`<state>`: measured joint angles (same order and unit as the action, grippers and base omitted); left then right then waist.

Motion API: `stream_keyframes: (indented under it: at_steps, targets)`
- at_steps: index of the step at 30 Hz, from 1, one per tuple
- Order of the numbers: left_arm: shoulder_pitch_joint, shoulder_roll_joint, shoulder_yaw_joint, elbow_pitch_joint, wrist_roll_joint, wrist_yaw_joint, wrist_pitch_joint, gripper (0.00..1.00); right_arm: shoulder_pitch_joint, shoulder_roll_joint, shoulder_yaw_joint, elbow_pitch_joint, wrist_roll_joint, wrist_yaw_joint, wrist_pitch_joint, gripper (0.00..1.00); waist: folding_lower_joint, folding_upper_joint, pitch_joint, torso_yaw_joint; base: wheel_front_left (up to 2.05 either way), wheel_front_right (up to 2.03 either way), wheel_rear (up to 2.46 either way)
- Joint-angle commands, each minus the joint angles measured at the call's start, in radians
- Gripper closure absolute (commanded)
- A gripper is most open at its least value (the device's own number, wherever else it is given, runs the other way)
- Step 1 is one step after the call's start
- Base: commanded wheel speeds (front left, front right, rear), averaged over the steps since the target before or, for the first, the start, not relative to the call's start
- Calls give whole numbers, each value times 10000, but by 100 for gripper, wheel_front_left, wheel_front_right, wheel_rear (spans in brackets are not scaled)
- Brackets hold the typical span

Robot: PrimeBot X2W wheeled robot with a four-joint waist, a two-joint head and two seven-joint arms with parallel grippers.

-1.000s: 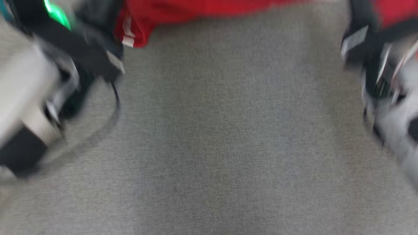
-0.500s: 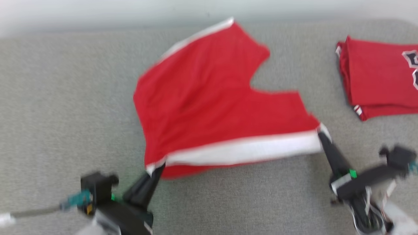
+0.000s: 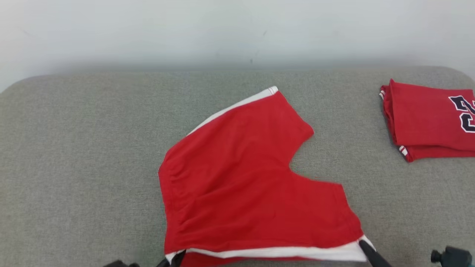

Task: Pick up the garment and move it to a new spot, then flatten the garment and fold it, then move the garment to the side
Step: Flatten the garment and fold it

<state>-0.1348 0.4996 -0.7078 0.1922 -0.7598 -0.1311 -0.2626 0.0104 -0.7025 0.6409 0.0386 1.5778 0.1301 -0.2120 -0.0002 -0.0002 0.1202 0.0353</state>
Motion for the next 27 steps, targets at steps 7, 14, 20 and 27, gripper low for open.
stream_keyframes:
  at_steps: [7,14,20,27]
  targets:
    - [802,-139,665,-64,552,17,-23,100,542,-193,-12,-182,144,7,28,100,2,2,11,-3,0,0,0]
    - [739,-137,947,-339,692,17,-24,100,-94,-89,-111,-81,-432,7,-101,100,2,2,-28,63,0,0,0]
    - [-7,-55,1490,-862,1417,16,-22,100,-1508,-195,-248,45,-627,7,458,100,2,2,211,246,0,0,0]
    - [-1902,13,1020,-717,908,16,-22,100,-4033,-144,-403,731,-813,8,1511,100,2,2,948,488,0,0,0]
